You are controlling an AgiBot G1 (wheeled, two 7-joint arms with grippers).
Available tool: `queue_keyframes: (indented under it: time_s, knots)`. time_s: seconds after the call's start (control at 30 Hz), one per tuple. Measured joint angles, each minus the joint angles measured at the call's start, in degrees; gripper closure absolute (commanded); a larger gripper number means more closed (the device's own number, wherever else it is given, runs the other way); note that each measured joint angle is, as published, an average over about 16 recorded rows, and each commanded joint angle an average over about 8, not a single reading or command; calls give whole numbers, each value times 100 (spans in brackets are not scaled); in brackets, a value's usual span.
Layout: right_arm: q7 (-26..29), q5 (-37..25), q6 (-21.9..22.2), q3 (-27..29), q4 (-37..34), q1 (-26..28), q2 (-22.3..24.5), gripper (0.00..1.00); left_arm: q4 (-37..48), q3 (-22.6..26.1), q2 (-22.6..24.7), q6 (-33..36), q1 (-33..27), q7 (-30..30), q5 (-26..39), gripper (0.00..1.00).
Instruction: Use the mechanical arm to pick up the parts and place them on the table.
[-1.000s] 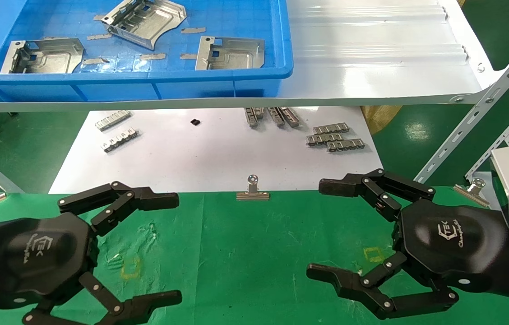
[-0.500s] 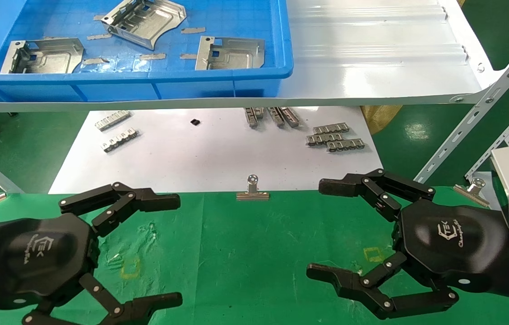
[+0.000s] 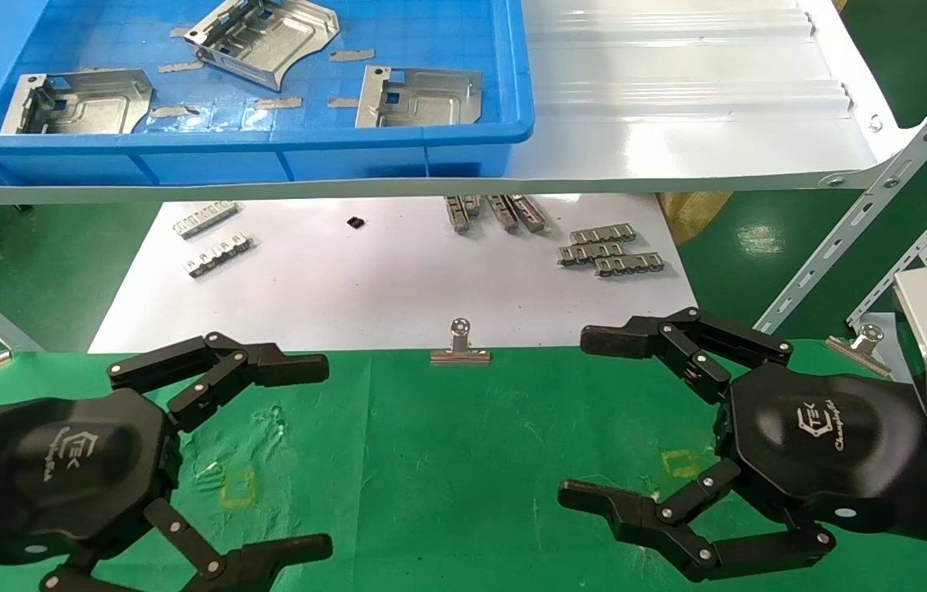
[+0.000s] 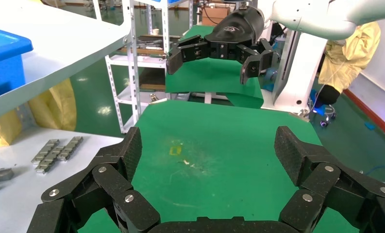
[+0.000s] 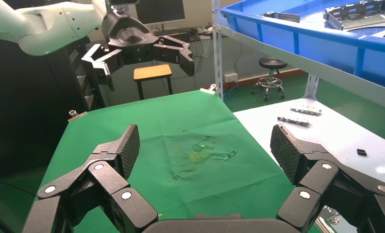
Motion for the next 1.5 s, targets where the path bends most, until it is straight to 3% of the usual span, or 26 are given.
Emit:
queue_keyframes:
  time_s: [0.37,0.63,1.5]
  knots:
    - [0,0,0,0,0,0,0,0,4,8,-2,3,-5,2,-6,0]
    - [0,0,0,0,0,0,0,100,7,12,-3,4,-8,3,-7,0]
    - [0,0,0,0,0,0,0,100,6,16,-3,4,-11,3,-8,0]
